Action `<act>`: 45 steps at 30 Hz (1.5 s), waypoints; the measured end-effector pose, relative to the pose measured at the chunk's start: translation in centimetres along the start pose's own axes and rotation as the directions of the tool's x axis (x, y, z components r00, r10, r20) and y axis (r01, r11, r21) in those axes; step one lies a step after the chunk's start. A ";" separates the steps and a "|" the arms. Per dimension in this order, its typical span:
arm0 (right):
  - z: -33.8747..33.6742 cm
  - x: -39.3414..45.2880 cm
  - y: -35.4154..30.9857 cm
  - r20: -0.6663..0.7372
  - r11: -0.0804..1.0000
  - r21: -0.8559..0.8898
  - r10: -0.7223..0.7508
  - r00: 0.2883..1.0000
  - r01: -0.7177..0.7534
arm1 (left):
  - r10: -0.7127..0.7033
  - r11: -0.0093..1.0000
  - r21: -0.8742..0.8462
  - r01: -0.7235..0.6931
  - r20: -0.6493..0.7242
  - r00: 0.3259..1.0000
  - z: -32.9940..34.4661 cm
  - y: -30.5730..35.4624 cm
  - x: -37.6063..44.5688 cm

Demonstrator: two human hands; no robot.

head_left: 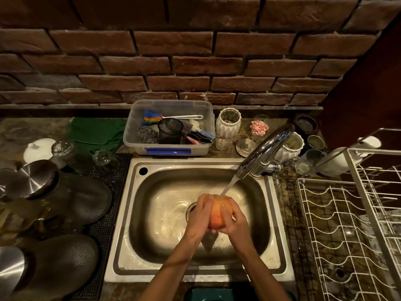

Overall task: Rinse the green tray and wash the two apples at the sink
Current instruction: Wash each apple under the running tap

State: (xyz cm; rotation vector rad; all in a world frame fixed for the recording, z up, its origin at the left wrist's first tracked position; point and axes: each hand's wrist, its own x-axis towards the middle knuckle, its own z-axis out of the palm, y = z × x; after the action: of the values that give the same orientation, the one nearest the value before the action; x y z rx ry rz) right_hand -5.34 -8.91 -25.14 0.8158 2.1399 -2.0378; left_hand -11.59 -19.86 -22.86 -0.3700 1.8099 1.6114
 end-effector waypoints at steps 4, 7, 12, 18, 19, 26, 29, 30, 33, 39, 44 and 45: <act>-0.5 -0.7 -0.1 0.057 0.995 -0.084 -0.048 0.997 0.053 | -0.218 0.962 -0.156 0.226 0.066 0.974 -0.4 0.5 -0.2; -0.6 -1.2 0.0 0.073 0.984 -0.167 -0.049 0.996 0.061 | -0.316 0.921 -0.193 0.338 0.135 0.939 -1.1 0.5 -0.1; 0.1 -1.6 0.2 0.041 0.993 -0.110 0.037 0.998 -0.032 | -0.289 0.938 -0.172 0.303 0.099 0.952 -0.6 0.1 0.3; 1.9 -0.7 0.1 -0.117 0.948 0.279 0.189 0.975 -0.151 | 0.000 1.000 0.020 0.000 0.044 0.999 0.5 -0.5 0.4; 1.9 -0.4 -0.1 -0.131 0.922 0.346 0.231 0.964 -0.174 | 0.056 0.996 0.071 -0.059 0.046 0.997 0.7 -0.7 0.2; 1.1 0.8 -1.4 0.178 0.646 0.567 0.509 0.842 -0.511 | 0.181 0.970 0.153 -0.190 0.072 0.981 0.0 -1.7 0.6; 1.9 1.0 -1.1 0.013 0.828 0.389 0.433 0.901 -0.404 | 0.073 0.997 -0.011 -0.072 0.051 0.996 -0.3 -0.9 1.1; 2.0 0.9 -1.0 -0.024 0.885 0.323 0.362 0.932 -0.335 | 0.035 0.998 -0.046 -0.034 0.039 0.999 -0.3 -0.7 1.1; 1.9 0.3 -0.7 -0.017 0.977 0.139 0.166 0.986 -0.162 | -0.064 0.993 -0.097 0.062 -0.022 0.998 -0.1 -0.1 1.3; 0.5 -1.2 -0.9 0.049 0.994 -0.100 -0.042 0.998 0.047 | -0.393 0.740 -0.491 0.461 0.242 0.887 -0.8 0.6 0.8; 0.1 -1.7 -1.0 0.059 0.979 -0.180 -0.082 0.995 0.091 | -0.387 0.595 -0.587 0.550 0.390 0.835 -0.8 -0.2 0.4; 0.2 -1.6 -1.0 0.047 0.977 -0.196 -0.072 0.996 0.080 | -0.350 0.638 -0.594 0.491 0.344 0.871 -0.5 -0.5 0.2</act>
State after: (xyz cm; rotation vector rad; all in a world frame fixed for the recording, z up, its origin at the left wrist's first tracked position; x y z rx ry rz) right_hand -4.44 -9.61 -23.64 0.6710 2.3381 -1.8171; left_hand -11.56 -20.35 -23.33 -0.8573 0.8301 1.8123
